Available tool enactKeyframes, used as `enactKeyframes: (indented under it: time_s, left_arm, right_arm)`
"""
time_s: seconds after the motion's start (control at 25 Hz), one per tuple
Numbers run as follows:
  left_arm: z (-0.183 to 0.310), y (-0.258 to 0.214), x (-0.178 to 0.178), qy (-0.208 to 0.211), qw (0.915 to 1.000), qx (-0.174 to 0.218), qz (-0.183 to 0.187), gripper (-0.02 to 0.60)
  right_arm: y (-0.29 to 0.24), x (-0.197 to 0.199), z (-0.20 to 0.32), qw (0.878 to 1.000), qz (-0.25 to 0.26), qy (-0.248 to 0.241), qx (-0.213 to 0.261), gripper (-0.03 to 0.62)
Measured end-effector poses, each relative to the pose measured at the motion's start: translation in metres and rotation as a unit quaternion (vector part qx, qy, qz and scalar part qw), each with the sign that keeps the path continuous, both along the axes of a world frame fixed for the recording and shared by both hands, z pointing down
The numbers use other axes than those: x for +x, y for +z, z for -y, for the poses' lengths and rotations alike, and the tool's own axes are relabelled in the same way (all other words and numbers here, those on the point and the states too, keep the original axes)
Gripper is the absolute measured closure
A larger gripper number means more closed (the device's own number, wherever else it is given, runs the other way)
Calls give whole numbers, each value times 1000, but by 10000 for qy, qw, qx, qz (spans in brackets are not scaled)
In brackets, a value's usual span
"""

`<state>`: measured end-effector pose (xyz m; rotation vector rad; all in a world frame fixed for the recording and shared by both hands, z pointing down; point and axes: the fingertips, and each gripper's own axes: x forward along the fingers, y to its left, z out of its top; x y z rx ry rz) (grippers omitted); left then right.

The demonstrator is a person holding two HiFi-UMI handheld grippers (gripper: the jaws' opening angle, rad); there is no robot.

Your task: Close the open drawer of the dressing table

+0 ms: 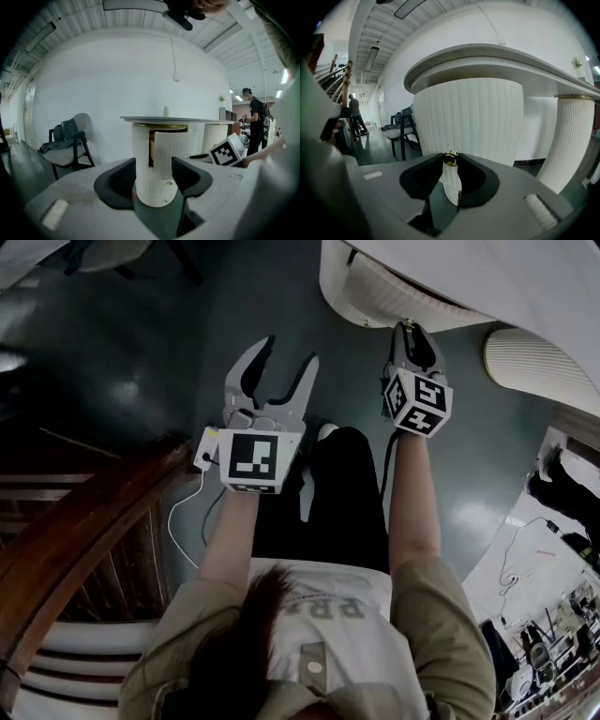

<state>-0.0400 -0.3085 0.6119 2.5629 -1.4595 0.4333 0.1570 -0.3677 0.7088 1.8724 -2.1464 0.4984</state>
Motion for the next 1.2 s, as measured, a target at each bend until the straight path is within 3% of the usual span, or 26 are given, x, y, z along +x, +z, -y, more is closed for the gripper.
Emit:
enactKeyframes:
  time_s: [1.2]
  left_arm:
    - [16,25,0,-4,9999,19,-158,330]
  right_arm:
    - [-3,12,54,9999,-41,122,79,490]
